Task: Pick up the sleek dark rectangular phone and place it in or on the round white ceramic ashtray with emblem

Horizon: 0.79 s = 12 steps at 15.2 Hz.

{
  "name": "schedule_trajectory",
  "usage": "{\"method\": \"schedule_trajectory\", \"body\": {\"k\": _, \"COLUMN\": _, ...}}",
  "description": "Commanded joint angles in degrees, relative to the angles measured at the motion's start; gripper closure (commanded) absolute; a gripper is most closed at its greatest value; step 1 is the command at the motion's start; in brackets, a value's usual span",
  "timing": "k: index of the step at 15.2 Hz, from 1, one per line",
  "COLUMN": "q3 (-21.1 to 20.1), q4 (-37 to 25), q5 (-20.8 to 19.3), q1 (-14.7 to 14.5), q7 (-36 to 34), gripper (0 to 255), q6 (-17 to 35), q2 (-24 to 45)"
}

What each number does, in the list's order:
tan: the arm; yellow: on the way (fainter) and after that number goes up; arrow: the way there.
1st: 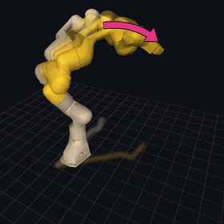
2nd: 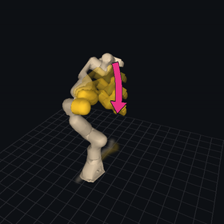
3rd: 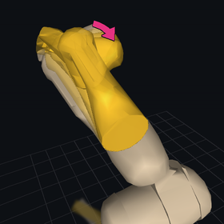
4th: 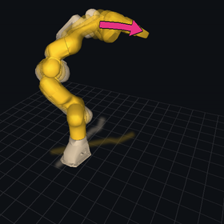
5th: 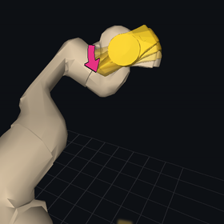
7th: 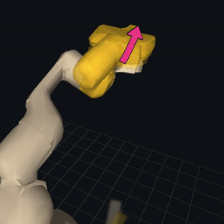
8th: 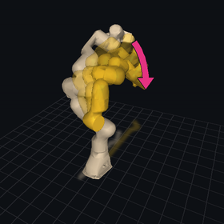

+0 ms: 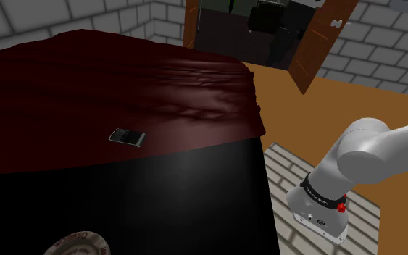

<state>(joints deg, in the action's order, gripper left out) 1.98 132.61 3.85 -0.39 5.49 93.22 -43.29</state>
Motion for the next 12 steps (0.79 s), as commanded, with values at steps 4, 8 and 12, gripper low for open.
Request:
{"method": "schedule_trajectory", "body": {"k": 4, "q3": -2.0, "q4": -0.3, "q5": 0.7, "q1": -1.7, "q7": 0.2, "gripper": 0, "q6": 4.1, "q2": 4.4}}
{"method": "schedule_trajectory", "body": {"k": 8, "q3": -4.6, "q4": -1.6, "q5": 1.3, "q1": -3.7, "q7": 0.5, "gripper": 0, "q6": 9.2, "q2": 10.8}}
{"method": "schedule_trajectory", "body": {"k": 12, "q3": -7.2, "q4": -3.8, "q5": 1.4, "q1": -5.5, "q7": 0.6, "gripper": 0, "q6": 13.8, "q2": 17.5}}
